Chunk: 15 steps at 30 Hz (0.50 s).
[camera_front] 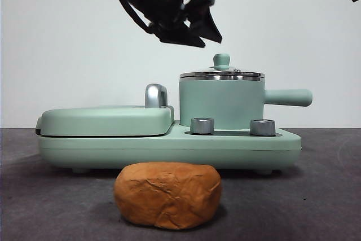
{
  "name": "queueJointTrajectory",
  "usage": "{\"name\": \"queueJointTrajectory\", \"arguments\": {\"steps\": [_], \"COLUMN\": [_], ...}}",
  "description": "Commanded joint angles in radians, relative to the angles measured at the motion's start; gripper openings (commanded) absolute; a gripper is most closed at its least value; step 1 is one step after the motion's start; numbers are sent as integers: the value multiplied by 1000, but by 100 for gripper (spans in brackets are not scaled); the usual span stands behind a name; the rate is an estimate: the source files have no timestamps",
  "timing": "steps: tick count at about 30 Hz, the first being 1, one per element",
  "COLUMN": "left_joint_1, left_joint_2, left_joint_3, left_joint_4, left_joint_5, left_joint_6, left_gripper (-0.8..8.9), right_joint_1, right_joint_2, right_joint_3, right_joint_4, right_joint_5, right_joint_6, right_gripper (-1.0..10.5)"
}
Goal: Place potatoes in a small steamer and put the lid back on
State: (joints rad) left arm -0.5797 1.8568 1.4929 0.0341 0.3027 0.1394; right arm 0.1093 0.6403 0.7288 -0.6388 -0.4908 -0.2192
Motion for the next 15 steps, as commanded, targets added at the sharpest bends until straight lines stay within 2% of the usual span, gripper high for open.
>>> {"name": "queueJointTrajectory", "arguments": {"steps": [1, 15], "left_joint_1": [-12, -34], "left_joint_2": [50, 126], "left_joint_3": [50, 68], "left_joint_4": [13, 41], "left_joint_5": [1, 9], "left_joint_6": [17, 54], "left_gripper": [254, 247], "right_joint_1": [2, 2], "right_joint_2": [5, 5], "right_joint_3": [20, 20], "right_joint_4": [13, 16], "right_joint_5": [2, 2], "right_joint_6": [11, 10], "right_gripper": [272, 272]}}
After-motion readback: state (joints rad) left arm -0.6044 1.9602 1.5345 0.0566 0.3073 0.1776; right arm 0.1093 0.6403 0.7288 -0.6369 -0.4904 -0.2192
